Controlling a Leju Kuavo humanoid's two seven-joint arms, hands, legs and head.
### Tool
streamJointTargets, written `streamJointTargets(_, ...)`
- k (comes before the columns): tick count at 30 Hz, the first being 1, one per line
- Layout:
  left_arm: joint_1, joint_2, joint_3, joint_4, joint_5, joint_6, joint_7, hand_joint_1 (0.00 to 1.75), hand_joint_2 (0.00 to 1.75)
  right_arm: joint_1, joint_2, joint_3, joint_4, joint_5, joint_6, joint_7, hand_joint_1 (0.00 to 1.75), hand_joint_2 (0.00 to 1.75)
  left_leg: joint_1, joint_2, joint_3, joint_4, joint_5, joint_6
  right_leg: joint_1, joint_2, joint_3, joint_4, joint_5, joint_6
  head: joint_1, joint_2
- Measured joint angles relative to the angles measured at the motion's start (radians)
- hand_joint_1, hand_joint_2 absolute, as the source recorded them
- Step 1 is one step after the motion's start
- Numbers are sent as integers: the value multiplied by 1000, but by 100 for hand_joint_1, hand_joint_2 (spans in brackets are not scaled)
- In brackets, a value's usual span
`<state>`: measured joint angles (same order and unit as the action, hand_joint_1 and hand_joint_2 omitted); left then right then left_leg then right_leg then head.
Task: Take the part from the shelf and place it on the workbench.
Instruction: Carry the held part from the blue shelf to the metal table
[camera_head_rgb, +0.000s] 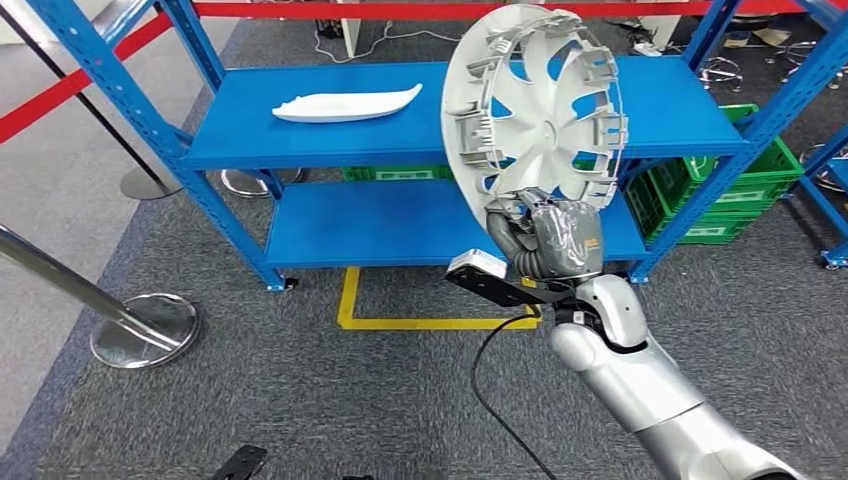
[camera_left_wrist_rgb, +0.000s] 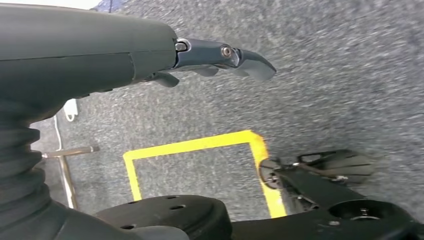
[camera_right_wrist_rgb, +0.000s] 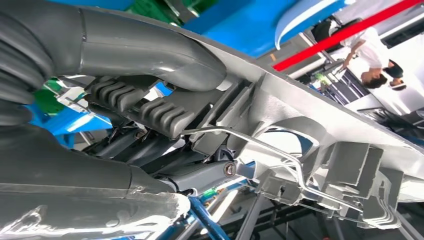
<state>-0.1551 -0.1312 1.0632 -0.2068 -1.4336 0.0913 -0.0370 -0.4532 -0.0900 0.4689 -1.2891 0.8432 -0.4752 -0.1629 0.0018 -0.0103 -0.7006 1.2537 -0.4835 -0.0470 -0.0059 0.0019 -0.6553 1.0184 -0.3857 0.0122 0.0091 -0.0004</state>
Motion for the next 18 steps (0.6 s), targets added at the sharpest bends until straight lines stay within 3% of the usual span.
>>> streamJointTargets(2, -2, 0, 0, 0, 0, 1, -3, 0, 175, 0, 0, -2, -2, 0, 0, 0, 175, 175, -1, 0, 92, -113, 26, 5, 1, 0, -25, 1, 21, 7, 0, 0)
streamJointTargets(4, -7, 0, 0, 0, 0, 2, -5, 0, 175, 0, 0, -5, -6, 0, 0, 0, 175, 175, -5, -3, 166, -233, 5, 16, 0, -2, -44, -2, 45, 16, 1, 0)
streamJointTargets(5, -7, 0, 0, 0, 0, 2, -6, 0, 175, 1, 0, -7, -8, 0, 0, 0, 175, 175, -10, -4, 178, -266, 0, 23, -1, -3, -51, -7, 59, 22, 2, 0)
streamJointTargets(7, -2, 1, 0, 0, 0, 2, -6, 0, 175, 13, 0, -9, -8, 0, 0, 0, 175, 175, -13, -4, 167, -284, 14, 37, -6, -3, -66, -16, 73, 31, 1, 0)
streamJointTargets(9, 6, 5, 0, 0, 0, 4, -8, 0, 175, 29, 0, -9, -7, 0, 0, -1, 175, 175, -11, -1, 154, -294, 32, 52, -6, 1, -89, 30, 24, 34, 4, 0)
streamJointTargets(11, 6, 7, 0, 0, 0, 4, -13, 0, 175, 35, 0, -9, -6, -3, -1, -1, 175, 175, -11, 0, 140, -294, 46, 62, -4, 4, -128, 157, -61, 34, 7, 0)
streamJointTargets(12, 4, 7, 0, 0, 0, 4, -16, 0, 175, 36, 0, -10, -7, -6, -2, -3, 175, 175, -11, 0, 134, -293, 51, 64, -4, 5, -144, 222, -86, 36, 7, 0)
streamJointTargets(13, 3, 6, 0, 0, 0, 3, -18, 0, 175, 37, 0, -11, -7, -11, -5, -6, 175, 175, -10, 0, 129, -292, 55, 64, -4, 5, -148, 264, -94, 39, 7, 0)
streamJointTargets(14, 3, 5, 0, 0, -1, 2, -19, 0, 175, 38, 0, -12, -7, -18, -9, -10, 175, 175, -9, -1, 124, -290, 58, 63, -5, 5, -135, 269, -85, 42, 8, 0)
streamJointTargets(15, 3, 5, 0, 0, -1, 2, -20, 0, 175, 38, 0, -14, -8, -25, -14, -14, 175, 175, -6, -1, 121, -287, 60, 61, -6, 4, -102, 233, -65, 46, 7, 0)
streamJointTargets(18, 2, 5, 0, 0, -2, 2, -20, 0, 175, 36, 2, -20, -16, -54, -21, -26, 175, 175, -6, 2, 115, -275, 61, 48, -5, -2, 29, 47, -36, 50, 9, 0)
